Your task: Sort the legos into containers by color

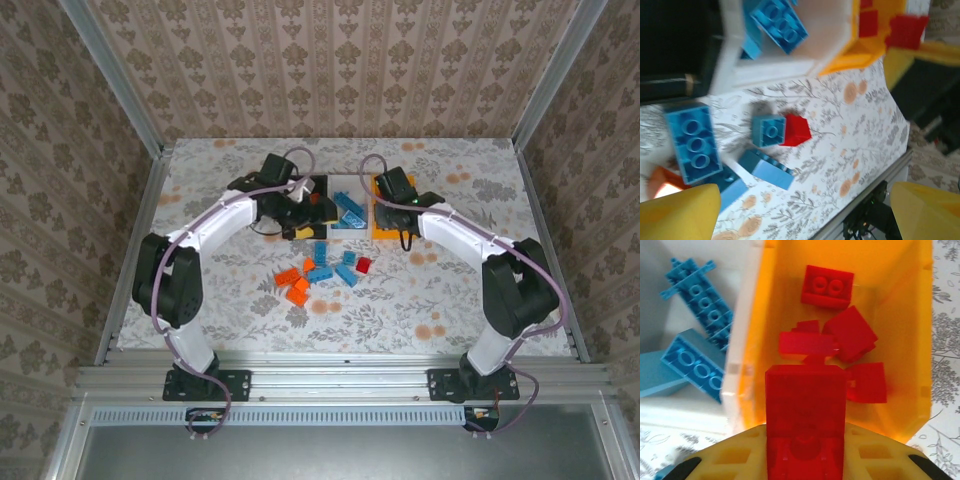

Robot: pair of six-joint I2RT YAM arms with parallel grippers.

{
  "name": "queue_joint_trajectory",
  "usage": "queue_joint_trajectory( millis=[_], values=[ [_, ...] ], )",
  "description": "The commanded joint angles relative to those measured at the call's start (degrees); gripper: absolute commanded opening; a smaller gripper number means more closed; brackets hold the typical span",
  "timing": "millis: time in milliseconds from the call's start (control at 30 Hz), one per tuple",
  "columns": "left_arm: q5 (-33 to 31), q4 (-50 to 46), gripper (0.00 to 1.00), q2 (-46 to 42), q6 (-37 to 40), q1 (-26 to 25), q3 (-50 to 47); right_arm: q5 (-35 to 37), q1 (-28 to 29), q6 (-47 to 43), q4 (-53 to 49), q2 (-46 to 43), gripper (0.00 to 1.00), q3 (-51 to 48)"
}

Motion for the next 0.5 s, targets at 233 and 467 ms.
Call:
queue_joint_trajectory(
  millis=[233,467],
  values=[
    [0.5,-2.6,0.9,2.0,2.8,0.0,2.6,-4.9,-2.4,-0.8,-0.2,2.3,0.3,4.0],
    [-1.7,-3.6,0.9,2.0,3.6,0.4,3.0,-4.9,-3.5,-0.8,-0.7,6.1,0.31,7.8]
  ],
)
